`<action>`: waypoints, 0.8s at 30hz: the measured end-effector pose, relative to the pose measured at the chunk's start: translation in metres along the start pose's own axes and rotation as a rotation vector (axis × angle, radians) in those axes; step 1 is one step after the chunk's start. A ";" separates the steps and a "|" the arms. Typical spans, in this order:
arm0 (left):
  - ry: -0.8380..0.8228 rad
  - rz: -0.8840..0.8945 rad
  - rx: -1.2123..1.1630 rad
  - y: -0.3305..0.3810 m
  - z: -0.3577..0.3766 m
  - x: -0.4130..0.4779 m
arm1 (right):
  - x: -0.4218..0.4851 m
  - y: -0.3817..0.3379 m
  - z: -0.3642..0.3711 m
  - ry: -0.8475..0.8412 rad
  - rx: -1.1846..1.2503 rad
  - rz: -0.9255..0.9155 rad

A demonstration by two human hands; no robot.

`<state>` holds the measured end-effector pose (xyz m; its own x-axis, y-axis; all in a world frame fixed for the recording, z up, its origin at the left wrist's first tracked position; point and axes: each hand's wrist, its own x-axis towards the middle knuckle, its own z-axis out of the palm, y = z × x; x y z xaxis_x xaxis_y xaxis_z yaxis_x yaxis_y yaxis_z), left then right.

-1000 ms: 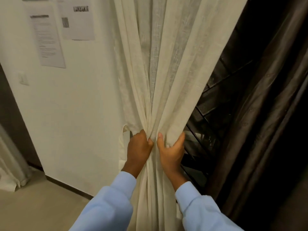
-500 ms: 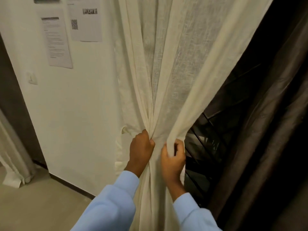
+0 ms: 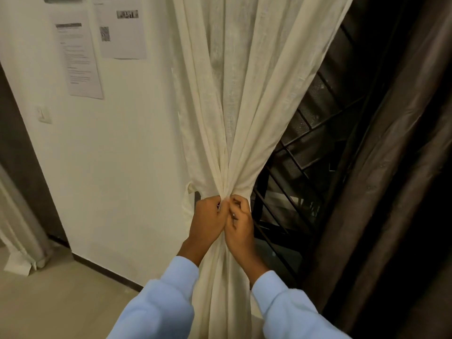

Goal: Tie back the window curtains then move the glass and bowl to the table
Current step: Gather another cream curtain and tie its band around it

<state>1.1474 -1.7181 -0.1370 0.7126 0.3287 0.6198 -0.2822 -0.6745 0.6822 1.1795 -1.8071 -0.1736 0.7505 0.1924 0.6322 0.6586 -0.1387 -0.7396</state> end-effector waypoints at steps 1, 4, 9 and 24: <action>0.011 0.008 0.005 0.001 -0.001 0.000 | -0.002 -0.003 -0.002 -0.025 0.062 0.024; 0.029 0.045 0.108 0.004 -0.003 0.002 | 0.007 -0.009 -0.014 0.000 0.239 0.211; -0.033 0.082 0.072 0.009 0.004 -0.003 | 0.039 -0.050 -0.018 -0.056 0.246 0.330; 0.026 -0.642 -0.377 -0.039 -0.046 0.009 | 0.051 -0.035 -0.019 0.090 -0.100 0.327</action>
<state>1.1349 -1.6580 -0.1403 0.7976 0.6001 0.0605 -0.0204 -0.0734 0.9971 1.1953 -1.8111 -0.1109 0.9213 0.0361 0.3872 0.3818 -0.2738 -0.8828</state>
